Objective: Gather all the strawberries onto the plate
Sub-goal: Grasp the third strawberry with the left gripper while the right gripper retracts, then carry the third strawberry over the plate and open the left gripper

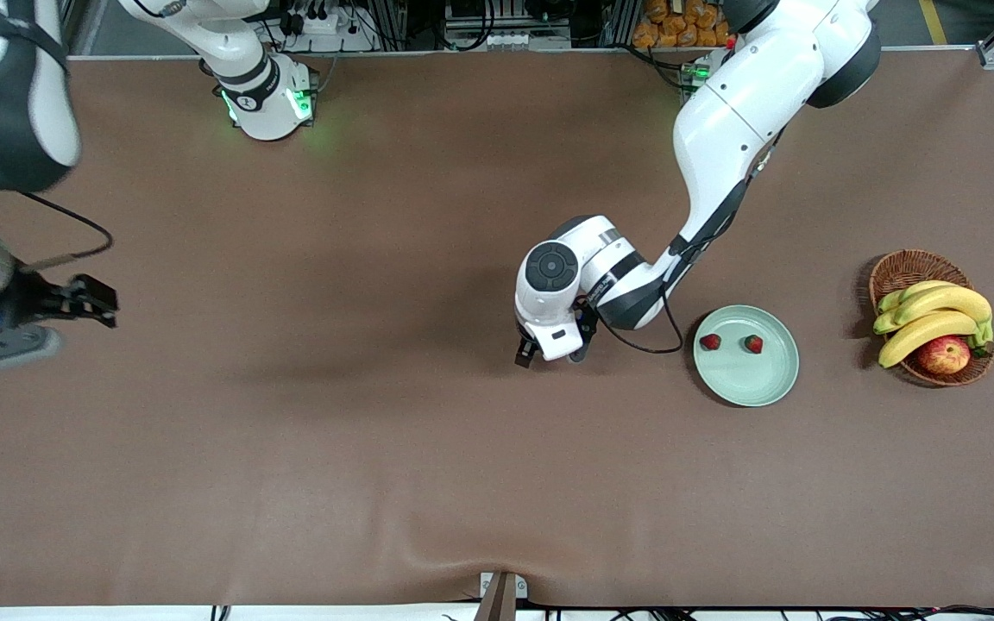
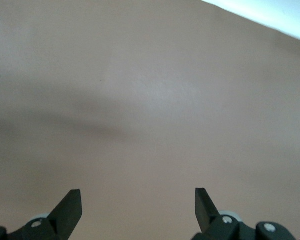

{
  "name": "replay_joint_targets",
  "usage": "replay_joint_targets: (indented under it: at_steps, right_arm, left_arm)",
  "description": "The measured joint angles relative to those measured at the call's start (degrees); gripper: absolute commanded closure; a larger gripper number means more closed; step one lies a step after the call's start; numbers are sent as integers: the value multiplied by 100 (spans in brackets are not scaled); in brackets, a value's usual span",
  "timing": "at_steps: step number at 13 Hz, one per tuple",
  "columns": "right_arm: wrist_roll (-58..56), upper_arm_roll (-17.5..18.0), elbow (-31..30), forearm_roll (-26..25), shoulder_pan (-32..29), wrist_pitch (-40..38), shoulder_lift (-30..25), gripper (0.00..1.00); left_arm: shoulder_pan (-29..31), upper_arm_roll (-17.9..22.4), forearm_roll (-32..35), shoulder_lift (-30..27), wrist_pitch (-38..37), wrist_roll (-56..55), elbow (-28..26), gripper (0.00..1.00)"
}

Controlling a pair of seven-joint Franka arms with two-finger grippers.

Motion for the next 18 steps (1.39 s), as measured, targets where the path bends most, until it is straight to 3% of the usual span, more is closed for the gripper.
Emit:
replay_joint_targets:
  at_steps: [2, 3, 5, 10, 13, 18]
  right_arm:
    - [334, -44, -3, 247, -156, -410, -306, 0]
    - [408, -42, -5, 369, -260, -581, -435, 0]
    - [434, -43, -8, 557, -520, -857, -661, 0]
    - [1147, 23, -18, 642, -628, -1500, -989, 0]
    - [1232, -8, -19, 640, -639, -1518, -1026, 0]
    - [1236, -6, -19, 646, -644, -1631, -1159, 0]
  left_arm:
    - [-2, 10, 0, 40, 0, 0, 0, 45]
    - [-3, 12, 1, 51, 0, 0, 1, 59]
    - [-15, 75, 2, 60, 0, 0, 3, 98]
    - [38, 160, 7, -12, 52, 35, 211, 100]
    - [202, 156, 8, -500, -82, 312, 282, 100]
    - [942, 16, -468, -1498, -1441, 2166, 287, 100]
